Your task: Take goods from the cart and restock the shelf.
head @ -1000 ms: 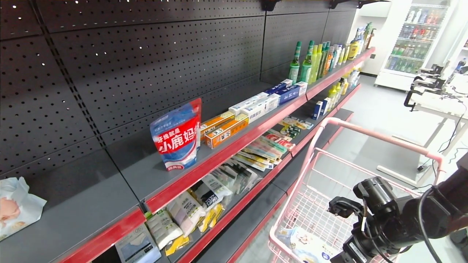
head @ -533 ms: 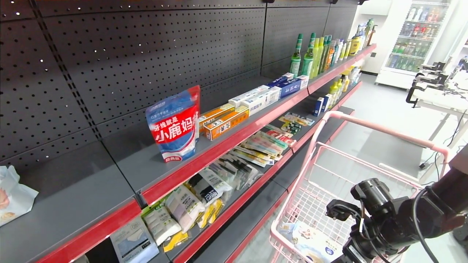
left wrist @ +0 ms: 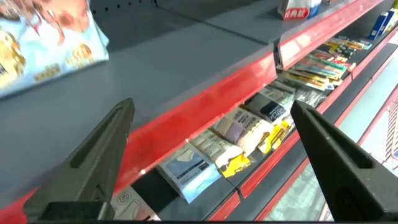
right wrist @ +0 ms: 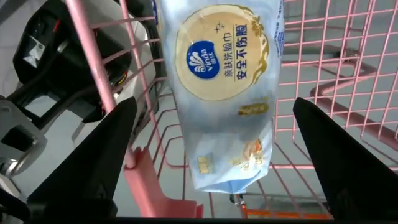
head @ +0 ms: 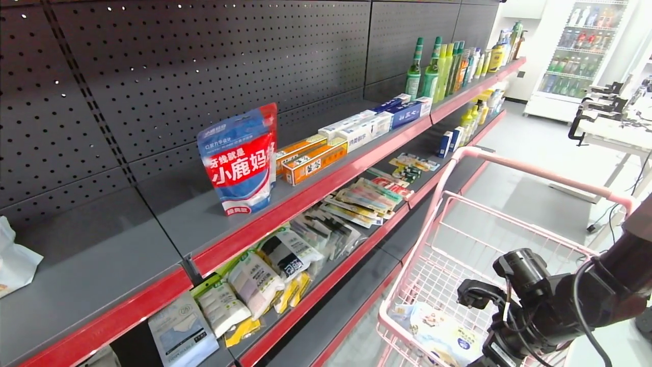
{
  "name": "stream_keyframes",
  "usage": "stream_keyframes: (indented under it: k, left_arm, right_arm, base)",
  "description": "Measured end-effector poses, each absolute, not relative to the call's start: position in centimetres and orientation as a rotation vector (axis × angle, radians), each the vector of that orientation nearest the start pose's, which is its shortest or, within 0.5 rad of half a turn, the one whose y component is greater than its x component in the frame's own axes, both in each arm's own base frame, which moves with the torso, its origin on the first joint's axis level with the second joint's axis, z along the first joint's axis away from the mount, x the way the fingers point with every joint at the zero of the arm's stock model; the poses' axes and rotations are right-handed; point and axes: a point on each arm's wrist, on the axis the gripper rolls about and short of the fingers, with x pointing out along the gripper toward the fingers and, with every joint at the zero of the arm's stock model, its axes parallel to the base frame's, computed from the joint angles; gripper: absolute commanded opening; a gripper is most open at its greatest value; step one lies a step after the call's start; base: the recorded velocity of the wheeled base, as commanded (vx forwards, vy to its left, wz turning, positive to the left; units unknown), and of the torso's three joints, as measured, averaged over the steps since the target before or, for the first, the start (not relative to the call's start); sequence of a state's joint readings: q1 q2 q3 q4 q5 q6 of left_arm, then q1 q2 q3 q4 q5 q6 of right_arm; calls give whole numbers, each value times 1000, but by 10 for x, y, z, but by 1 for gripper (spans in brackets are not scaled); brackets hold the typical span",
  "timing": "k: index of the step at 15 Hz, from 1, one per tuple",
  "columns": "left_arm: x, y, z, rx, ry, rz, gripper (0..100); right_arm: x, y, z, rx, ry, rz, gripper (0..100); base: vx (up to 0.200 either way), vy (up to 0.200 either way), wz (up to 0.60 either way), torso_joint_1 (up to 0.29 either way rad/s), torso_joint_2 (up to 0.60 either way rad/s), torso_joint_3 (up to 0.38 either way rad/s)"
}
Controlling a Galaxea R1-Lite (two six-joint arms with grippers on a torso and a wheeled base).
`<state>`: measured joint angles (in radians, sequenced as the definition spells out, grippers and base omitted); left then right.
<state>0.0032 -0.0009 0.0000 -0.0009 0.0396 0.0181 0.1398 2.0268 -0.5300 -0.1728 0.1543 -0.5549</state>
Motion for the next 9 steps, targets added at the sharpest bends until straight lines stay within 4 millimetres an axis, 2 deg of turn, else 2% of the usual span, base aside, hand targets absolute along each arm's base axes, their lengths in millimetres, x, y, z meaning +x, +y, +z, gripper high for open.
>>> stream_keyframes:
  k: [3,9]
  left_arm:
    - [-23,1,76,18,-1,43,100]
    - [-23,1,76,18,-2,43,100]
  right_arm:
    - [249,32,1,-441,1205,617,100]
    - [254,29,-8,-442,1222,622,100]
  base:
    - [0,0,0,-116,297,178]
    - [0,0,0,-7,24,15]
